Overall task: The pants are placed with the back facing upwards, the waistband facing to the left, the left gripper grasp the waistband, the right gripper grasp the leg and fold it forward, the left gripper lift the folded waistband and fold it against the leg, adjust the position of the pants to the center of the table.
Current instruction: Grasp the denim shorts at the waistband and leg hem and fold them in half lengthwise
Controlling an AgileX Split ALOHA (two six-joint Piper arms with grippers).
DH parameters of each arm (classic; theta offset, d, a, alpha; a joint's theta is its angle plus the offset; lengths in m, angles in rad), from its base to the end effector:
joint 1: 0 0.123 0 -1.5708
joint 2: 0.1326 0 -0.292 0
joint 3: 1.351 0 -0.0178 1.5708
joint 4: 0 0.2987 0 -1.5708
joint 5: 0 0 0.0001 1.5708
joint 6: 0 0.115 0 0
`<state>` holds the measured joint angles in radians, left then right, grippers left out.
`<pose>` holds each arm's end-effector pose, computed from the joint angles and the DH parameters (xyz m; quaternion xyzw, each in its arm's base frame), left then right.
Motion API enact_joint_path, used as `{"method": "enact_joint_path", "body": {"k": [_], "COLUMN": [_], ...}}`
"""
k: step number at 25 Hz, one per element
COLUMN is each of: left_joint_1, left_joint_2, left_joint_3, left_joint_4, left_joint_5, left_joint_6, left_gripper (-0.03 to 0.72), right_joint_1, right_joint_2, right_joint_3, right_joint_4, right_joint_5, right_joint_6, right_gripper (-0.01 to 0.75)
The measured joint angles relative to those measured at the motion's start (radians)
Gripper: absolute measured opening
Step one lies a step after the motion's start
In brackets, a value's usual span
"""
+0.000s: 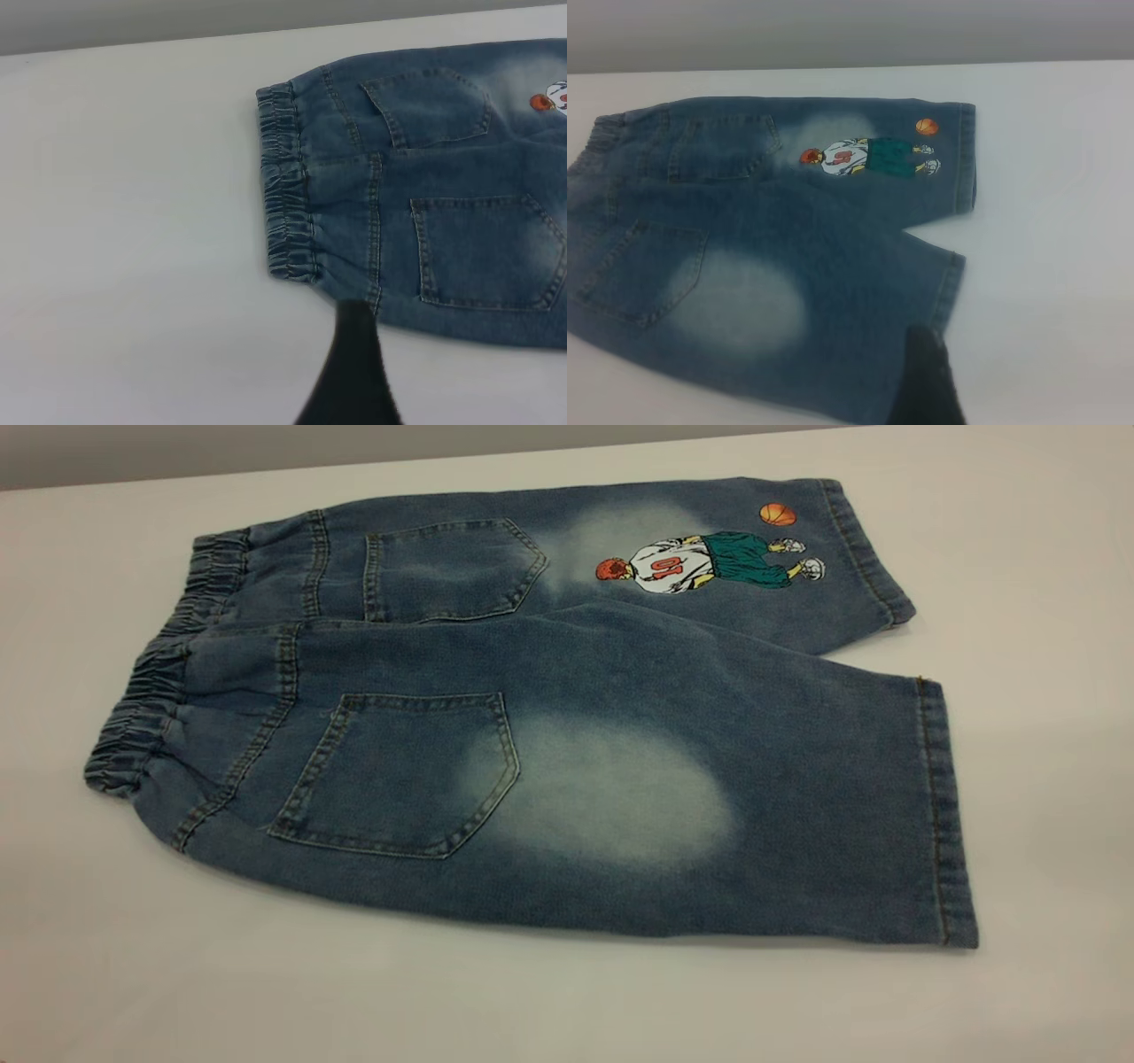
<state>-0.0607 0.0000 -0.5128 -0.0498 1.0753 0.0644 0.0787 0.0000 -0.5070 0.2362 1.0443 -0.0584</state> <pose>0.0488 -0.0080 0.2923 0.0546 0.8517 -0.0239 0.5206 0.0481 0.0271 0.2957 -0.0616 0.8389 0.1231 0.5266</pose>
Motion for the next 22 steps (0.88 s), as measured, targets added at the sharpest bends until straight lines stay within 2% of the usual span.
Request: {"method": "enact_joint_path", "body": {"k": [4,8,14,17,22], "left_joint_1": [0.000,0.000,0.000,0.000,0.000], "left_joint_2": [0.039,0.180,0.469,0.637,0.905], "left_joint_3": [-0.056,-0.131,-0.173,-0.173,-0.173], "left_joint_4": [0.005,0.077,0.187,0.209,0.240], "left_joint_5": [-0.031,-0.037,-0.209,-0.295,-0.363], "left_joint_6": [-0.033,-0.139,-0.310,-0.334,-0.332], "left_gripper": [0.529,0.529,0.529,0.529,0.529], "right_joint_1": [0.000,0.000,0.000,0.000,0.000], "right_joint_2": [0.000,0.088,0.380,0.533,0.760], "right_joint_3": [-0.029,-0.072,-0.085,-0.085,-0.084], "right_joint_4": [0.038,0.059,0.137,0.206,0.363], "right_joint_5": [-0.012,-0.042,-0.167,-0.235,-0.313], "right_joint_6": [-0.017,-0.066,-0.158,-0.197,-0.327], "right_gripper": [0.448,0.447,0.447,0.447,0.447]}}
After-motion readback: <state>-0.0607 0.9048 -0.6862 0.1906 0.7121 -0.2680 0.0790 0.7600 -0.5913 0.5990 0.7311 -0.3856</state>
